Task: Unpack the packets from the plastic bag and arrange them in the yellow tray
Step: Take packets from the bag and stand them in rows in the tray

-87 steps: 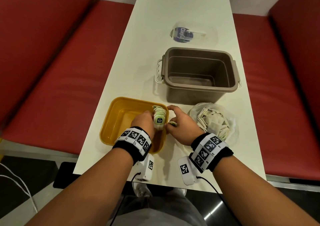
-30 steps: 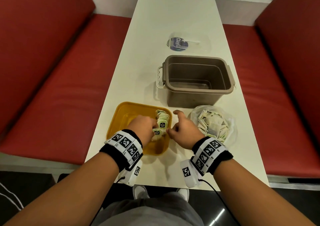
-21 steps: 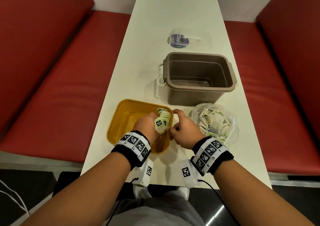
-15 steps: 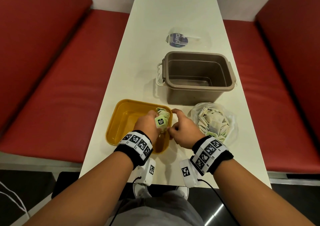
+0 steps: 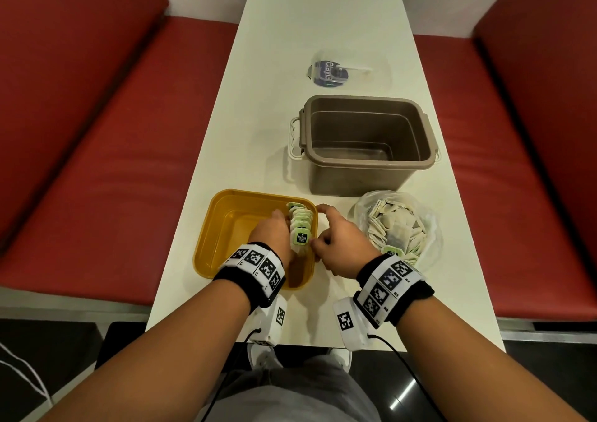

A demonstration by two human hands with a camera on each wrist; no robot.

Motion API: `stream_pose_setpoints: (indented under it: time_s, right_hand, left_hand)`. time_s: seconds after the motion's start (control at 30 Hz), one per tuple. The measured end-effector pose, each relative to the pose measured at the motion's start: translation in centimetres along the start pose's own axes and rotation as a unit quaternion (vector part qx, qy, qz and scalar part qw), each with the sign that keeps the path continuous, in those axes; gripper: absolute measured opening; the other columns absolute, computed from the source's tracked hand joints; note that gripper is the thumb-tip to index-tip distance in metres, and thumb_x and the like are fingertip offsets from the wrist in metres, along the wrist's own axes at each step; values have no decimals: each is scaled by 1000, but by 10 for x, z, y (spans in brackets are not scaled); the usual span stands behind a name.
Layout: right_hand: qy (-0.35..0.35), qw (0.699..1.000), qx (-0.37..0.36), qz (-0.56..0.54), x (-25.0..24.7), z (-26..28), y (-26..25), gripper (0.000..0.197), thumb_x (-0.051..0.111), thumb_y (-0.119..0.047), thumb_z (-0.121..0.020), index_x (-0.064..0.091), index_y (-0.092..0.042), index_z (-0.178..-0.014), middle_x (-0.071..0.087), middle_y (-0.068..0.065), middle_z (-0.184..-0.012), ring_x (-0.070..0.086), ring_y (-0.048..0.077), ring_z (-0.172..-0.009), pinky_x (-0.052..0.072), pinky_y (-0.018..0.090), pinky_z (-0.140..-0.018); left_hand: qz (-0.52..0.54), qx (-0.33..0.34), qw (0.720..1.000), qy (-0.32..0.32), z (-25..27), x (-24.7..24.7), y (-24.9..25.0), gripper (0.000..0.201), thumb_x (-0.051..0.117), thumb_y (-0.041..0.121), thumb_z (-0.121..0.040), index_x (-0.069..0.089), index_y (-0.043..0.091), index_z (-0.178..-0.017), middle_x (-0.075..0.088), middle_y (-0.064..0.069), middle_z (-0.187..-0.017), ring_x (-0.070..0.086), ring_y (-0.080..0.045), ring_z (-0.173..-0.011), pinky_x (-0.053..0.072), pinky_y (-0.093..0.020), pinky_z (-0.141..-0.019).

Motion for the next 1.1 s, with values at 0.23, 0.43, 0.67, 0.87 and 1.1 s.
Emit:
stream_pose_setpoints:
  time_s: [0.23,0.43,0.67,0.87,1.1]
  right_hand:
    - [1,1000,-4,-2,2,-1,1,59,54,-16,-94,28,-25,-147,71,-2,-71,57,-3,-43,40,15,-45]
    - [-8,1000,-12,8,-2,0,0,63,55,-18,-96,23,-22,-150,72,-1,-72,56,-4,-43,42,14,-41]
    - [70,995,-70,24,-45,16,3,44,58,-25,-96,44,-24,-138,71,-3,-65,60,-2,-55,42,14,-58]
    - [186,976,-85,74,-109,34,50,45,73,-23,-78,57,-24,-120,59,-9,-95,53,6,-82,47,26,-79]
    - [78,978,-54,188,-121,46,114,112,92,-41,-53,35,-16,-146,43,3,-138,35,22,-125,34,32,-108]
  left_hand:
    - [-24,42,998,27,0,5,2,43,68,25,-85,47,18,-123,67,-9,-103,64,-31,-95,51,-36,-77]
    - [-58,59,996,22,4,-1,8,41,73,27,-82,52,20,-116,67,-7,-100,64,-30,-95,50,-35,-74]
    - [-71,90,990,79,23,-40,35,42,71,25,-84,54,20,-122,60,-1,-112,58,-22,-104,51,-34,-87]
    - [-41,276,960,22,33,-25,108,21,65,20,-88,69,27,-107,64,5,-103,60,-14,-92,48,-29,-87]
    - [-155,318,932,-82,38,34,142,33,69,23,-82,69,31,-113,60,3,-118,55,-19,-110,45,-33,-94]
Point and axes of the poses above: each hand's wrist, its own z-axis away from the middle knuckle, its own x-axis out of the palm, y = z × x, the point moved 2 cm from there along -z, towards the middle knuckle
